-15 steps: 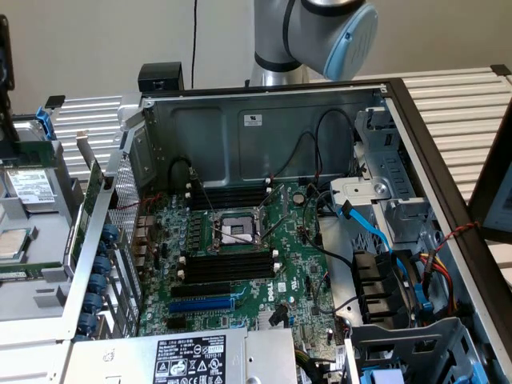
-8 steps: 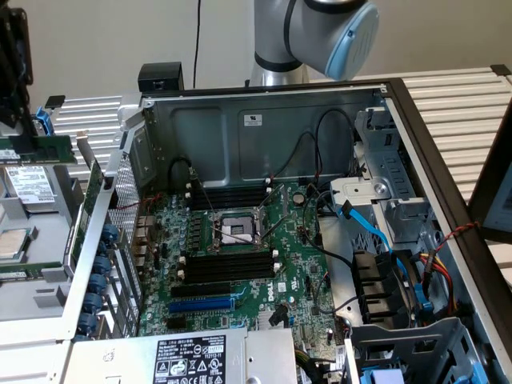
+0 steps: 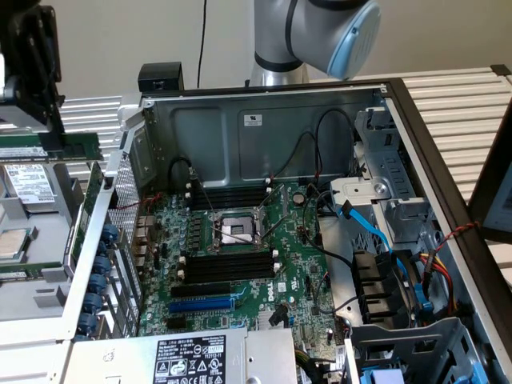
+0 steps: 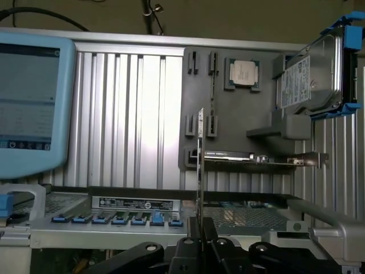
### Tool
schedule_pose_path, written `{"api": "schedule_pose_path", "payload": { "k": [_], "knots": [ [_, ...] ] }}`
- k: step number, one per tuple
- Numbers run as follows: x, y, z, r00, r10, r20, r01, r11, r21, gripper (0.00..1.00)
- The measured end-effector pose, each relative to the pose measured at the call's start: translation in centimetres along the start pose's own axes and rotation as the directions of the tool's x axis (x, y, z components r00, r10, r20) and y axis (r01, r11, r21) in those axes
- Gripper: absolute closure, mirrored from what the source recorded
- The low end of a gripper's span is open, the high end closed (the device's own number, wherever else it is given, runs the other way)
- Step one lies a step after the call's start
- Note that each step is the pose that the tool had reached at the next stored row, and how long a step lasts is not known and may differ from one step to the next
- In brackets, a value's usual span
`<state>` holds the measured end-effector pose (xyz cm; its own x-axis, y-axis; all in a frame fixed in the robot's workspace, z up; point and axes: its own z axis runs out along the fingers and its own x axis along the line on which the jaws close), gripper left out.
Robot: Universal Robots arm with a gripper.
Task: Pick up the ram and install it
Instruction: 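Pick up the ram and move it above insertion slot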
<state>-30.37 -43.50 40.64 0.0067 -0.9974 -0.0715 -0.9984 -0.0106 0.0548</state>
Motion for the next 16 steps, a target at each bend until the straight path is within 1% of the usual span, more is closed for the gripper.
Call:
{"api": "schedule_pose_path", "payload": {
  "k": [5, 16],
  "knots": [
    [0.0, -1.88, -0.2, 1.0, 0.0, -0.0001, 0.0, 1.0, 0.0011, 0.86],
    [0.1, -5.74, -0.45, 1.0, -0.002, -0.0003, 0.002, 0.9998, 0.0219, 0.86]
  ]
}}
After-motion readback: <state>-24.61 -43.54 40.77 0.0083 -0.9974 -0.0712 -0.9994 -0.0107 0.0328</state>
